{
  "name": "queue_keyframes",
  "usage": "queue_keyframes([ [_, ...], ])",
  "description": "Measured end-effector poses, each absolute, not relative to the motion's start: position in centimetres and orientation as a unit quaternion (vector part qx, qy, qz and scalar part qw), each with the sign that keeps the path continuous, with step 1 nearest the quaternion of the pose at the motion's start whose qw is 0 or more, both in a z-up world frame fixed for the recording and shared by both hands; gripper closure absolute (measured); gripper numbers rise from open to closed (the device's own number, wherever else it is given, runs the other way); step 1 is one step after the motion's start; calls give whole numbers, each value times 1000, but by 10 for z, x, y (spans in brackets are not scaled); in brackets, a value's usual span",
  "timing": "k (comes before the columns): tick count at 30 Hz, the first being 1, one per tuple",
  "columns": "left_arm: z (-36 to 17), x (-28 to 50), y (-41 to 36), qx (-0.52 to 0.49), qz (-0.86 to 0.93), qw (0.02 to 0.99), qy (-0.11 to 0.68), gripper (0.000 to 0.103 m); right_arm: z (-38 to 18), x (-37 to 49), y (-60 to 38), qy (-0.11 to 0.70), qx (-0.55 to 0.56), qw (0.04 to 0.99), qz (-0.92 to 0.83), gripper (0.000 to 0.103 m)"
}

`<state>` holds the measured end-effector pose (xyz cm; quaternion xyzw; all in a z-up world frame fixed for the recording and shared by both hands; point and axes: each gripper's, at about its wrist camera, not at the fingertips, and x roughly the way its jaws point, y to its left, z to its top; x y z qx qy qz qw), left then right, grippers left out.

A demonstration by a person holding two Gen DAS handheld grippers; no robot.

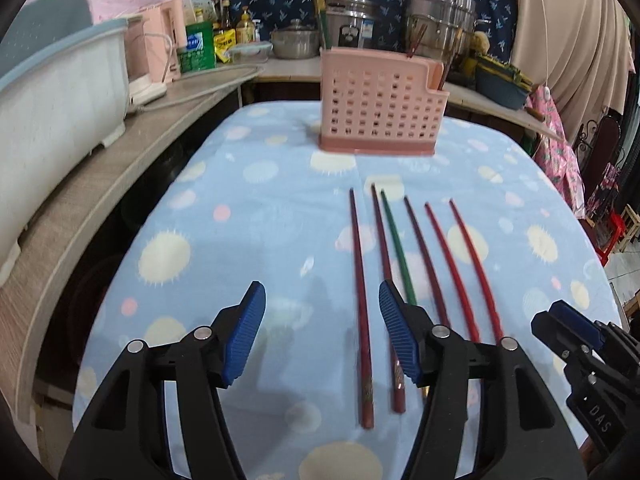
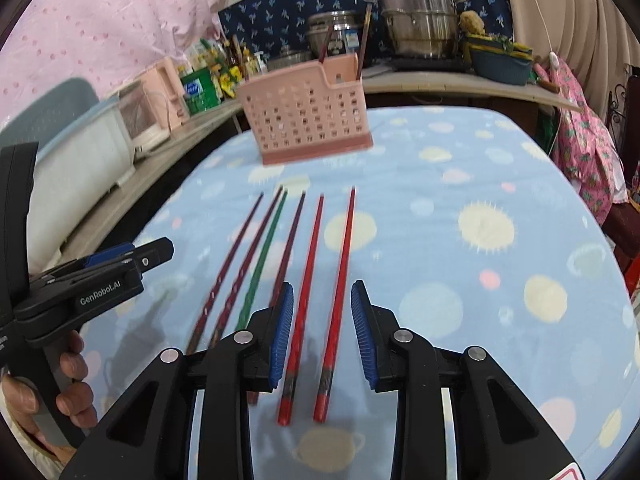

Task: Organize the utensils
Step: 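Move both grippers back to the remaining red and green chopsticks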

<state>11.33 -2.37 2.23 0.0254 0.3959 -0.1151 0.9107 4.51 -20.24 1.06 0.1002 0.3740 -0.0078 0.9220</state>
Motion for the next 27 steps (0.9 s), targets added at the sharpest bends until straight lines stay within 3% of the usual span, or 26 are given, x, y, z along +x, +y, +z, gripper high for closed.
queue_keyframes([
  [9, -2, 91, -23, 32, -117, 903, 412, 37, -18, 30, -197, 403, 102, 909, -18, 73],
  [27, -26, 80, -29, 36, -113, 896, 427, 36, -26, 31, -196, 409, 97, 907, -22, 73],
])
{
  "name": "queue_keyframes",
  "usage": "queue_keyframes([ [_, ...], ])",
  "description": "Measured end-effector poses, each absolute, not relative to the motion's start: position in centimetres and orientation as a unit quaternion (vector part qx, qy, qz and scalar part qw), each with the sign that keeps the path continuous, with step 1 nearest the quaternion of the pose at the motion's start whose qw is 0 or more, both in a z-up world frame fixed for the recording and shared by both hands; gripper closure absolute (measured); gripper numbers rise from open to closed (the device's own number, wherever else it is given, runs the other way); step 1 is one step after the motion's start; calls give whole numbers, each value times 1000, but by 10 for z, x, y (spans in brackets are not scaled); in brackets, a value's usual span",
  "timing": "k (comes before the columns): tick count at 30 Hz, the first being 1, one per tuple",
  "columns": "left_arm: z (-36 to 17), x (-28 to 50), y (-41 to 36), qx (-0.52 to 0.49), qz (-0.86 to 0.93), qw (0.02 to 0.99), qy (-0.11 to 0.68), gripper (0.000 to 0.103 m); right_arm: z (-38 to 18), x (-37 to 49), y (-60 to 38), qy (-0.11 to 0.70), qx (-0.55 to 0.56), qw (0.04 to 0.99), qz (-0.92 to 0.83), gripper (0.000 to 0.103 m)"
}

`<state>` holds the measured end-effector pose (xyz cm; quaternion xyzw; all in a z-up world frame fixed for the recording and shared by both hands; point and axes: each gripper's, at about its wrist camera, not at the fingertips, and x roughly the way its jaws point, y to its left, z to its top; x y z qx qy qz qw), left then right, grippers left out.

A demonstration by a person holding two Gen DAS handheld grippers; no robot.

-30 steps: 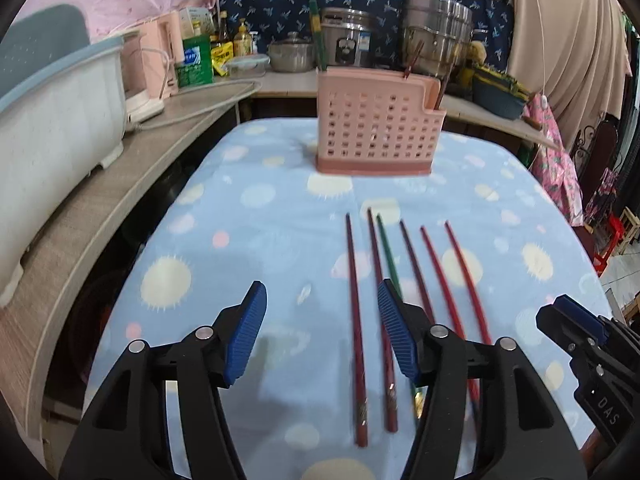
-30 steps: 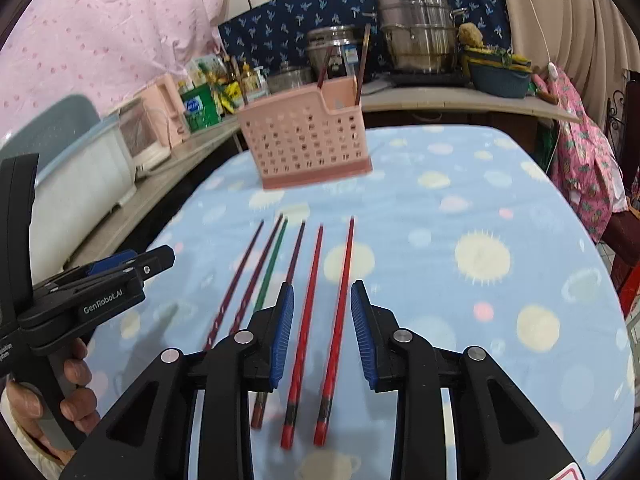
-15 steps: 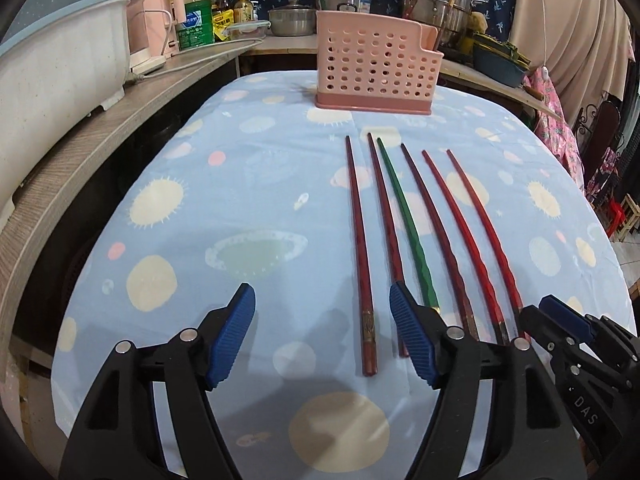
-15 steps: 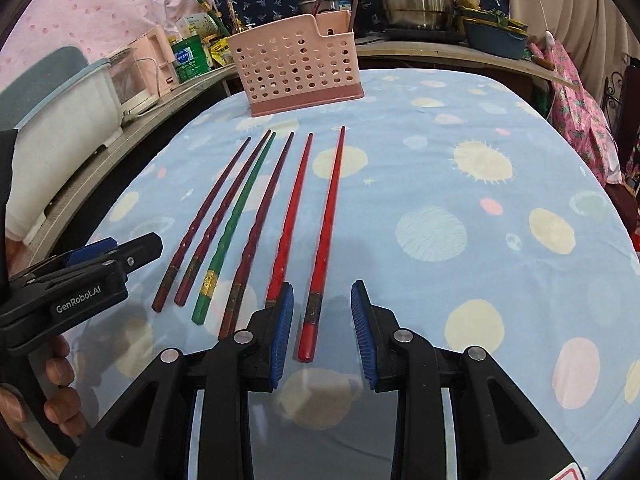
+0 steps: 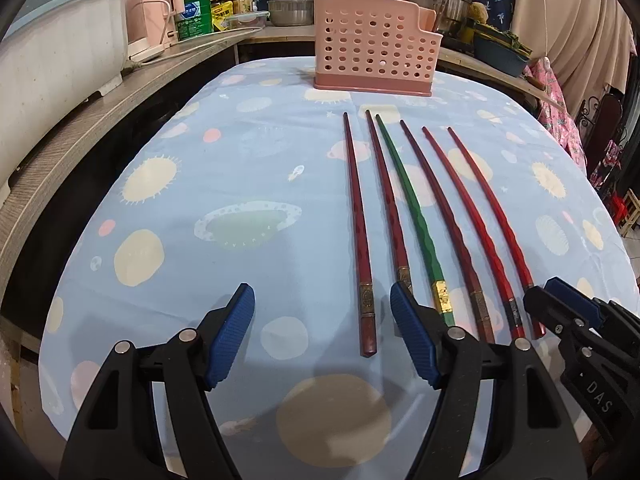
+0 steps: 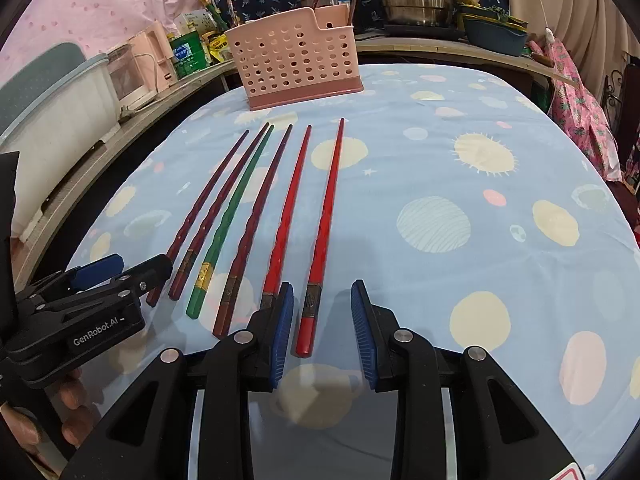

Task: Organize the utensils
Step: 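Move both grippers back to the remaining red and green chopsticks, then grasp a red chopstick with the right gripper while the left gripper grasps a dark red one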

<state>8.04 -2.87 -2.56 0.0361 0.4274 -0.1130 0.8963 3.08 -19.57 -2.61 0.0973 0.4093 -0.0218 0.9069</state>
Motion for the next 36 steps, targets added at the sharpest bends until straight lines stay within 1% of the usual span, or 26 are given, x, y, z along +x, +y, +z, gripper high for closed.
queue_keyframes([
  [11, -31, 80, -29, 43, -107, 897, 426, 36, -28, 32, -191, 411, 81, 908, -26, 73],
  [16, -31, 80, -29, 44, -104, 898, 426, 40, -28, 32, -188, 411, 76, 908, -30, 73],
  [19, -30, 80, -28, 45, -104, 899, 424, 44, -28, 32, -188, 411, 77, 908, -31, 73],
  [22, -30, 78, -30, 51, -107, 900, 420, 52, -28, 32, -187, 412, 74, 908, -35, 75],
  [23, -30, 77, -32, 53, -110, 900, 418, 58, -28, 32, -188, 412, 73, 908, -37, 77],
  [24, -29, 76, -33, 56, -112, 900, 417, 66, -28, 32, -188, 411, 75, 908, -38, 79],
  [26, -29, 75, -34, 61, -116, 900, 415, 72, -29, 32, -190, 411, 79, 907, -36, 87],
  [28, -29, 76, -35, 60, -120, 899, 417, 79, -29, 32, -191, 411, 82, 907, -37, 90],
  [30, -28, 77, -35, 59, -122, 897, 420, 90, -29, 32, -191, 412, 83, 907, -36, 93],
  [32, -27, 80, -34, 55, -122, 895, 425, 95, -29, 32, -192, 412, 85, 907, -36, 93],
  [36, -26, 83, -32, 44, -125, 889, 437, 96, -28, 31, -196, 412, 98, 905, -33, 95],
])
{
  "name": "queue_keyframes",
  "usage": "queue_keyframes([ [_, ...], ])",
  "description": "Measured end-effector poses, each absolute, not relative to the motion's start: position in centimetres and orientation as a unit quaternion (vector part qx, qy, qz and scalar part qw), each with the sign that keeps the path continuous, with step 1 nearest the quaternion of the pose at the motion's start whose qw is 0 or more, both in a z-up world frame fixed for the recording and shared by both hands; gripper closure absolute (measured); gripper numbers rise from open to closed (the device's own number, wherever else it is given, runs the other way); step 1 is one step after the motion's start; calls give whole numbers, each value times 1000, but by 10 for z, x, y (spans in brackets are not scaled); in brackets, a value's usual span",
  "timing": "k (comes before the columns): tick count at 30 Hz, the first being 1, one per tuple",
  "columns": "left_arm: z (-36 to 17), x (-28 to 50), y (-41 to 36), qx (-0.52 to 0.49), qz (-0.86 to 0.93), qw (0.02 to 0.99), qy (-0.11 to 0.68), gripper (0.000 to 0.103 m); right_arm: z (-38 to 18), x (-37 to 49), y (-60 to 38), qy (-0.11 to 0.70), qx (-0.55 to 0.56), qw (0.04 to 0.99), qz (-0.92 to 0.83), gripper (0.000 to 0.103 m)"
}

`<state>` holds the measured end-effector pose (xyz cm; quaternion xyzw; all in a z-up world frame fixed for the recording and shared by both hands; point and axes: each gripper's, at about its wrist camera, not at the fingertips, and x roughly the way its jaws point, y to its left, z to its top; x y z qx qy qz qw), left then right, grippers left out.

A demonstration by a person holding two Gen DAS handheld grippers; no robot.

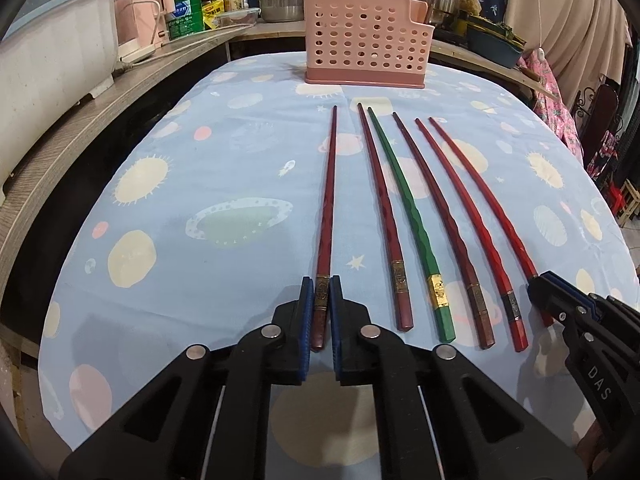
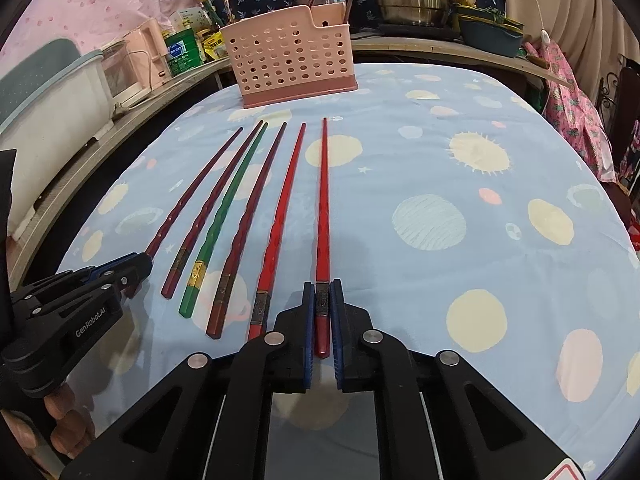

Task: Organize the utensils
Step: 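Grasp a red chopstick with the right gripper while the left gripper grasps a dark red one, then lift both chopsticks and carry them above the pink basket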

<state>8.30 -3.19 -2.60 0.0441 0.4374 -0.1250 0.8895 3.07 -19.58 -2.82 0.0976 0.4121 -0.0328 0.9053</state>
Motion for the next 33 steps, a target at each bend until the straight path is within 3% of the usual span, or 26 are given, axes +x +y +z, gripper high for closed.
queue_keyframes([
  [11, -5, 88, -24, 8, -131, 882, 454, 96, -1, 26, -206, 384, 126, 914, -25, 95],
  [33, 141, 156, -23, -36, -123, 937, 324, 96, 126, 83, -259, 230, 157, 960, -36, 95],
])
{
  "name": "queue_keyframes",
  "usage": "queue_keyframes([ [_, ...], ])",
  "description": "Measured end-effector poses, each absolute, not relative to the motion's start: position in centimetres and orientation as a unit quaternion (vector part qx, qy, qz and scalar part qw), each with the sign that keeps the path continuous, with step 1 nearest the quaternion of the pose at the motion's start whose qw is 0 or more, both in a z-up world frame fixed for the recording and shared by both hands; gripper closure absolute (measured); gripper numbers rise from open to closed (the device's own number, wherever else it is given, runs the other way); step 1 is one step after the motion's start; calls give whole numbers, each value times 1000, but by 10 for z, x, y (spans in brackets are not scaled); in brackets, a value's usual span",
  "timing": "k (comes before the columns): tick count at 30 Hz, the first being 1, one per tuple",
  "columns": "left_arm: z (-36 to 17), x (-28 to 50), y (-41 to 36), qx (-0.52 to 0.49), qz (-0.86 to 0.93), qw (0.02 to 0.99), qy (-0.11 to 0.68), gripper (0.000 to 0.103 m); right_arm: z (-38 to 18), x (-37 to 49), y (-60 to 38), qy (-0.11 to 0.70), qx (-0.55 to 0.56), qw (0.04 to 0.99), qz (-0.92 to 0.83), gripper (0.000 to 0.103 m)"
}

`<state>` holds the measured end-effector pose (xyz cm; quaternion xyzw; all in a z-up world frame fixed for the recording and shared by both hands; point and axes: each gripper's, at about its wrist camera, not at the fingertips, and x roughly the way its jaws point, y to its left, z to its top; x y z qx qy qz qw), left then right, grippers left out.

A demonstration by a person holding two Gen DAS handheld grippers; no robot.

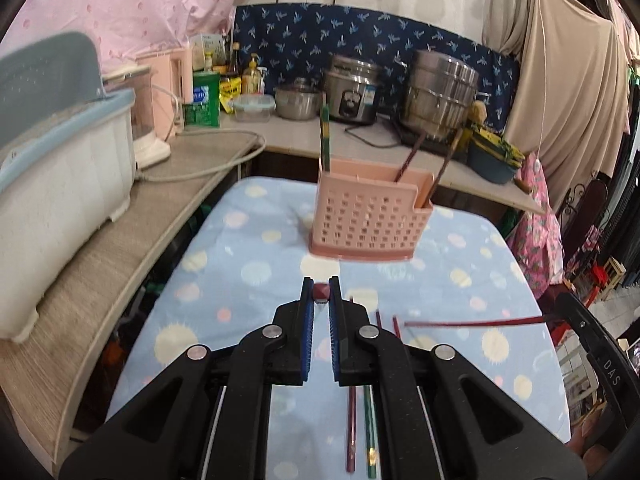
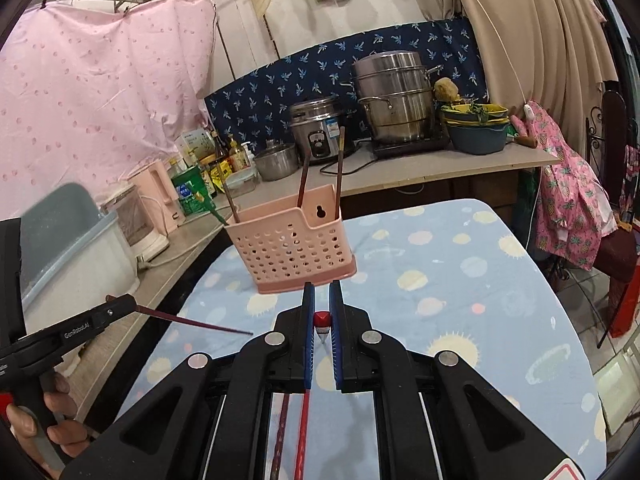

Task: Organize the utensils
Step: 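Lift both chopsticks and carry them above the pink basket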

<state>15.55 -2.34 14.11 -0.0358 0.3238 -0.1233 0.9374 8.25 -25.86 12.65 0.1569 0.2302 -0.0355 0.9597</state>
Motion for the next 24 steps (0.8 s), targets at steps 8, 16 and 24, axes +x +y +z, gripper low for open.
queue_keyframes([
  [8, 181, 194, -31, -60, -123, 945, 297, 96, 158, 110, -266, 200, 163, 966, -33, 95],
  [16, 228, 222, -40, -66, -131, 956, 254, 96, 206, 148, -272, 153, 170, 973, -16, 95],
  [24, 279, 260, -52, -85, -133, 968, 193, 96, 255, 203, -285, 85, 197, 977, 2, 95],
])
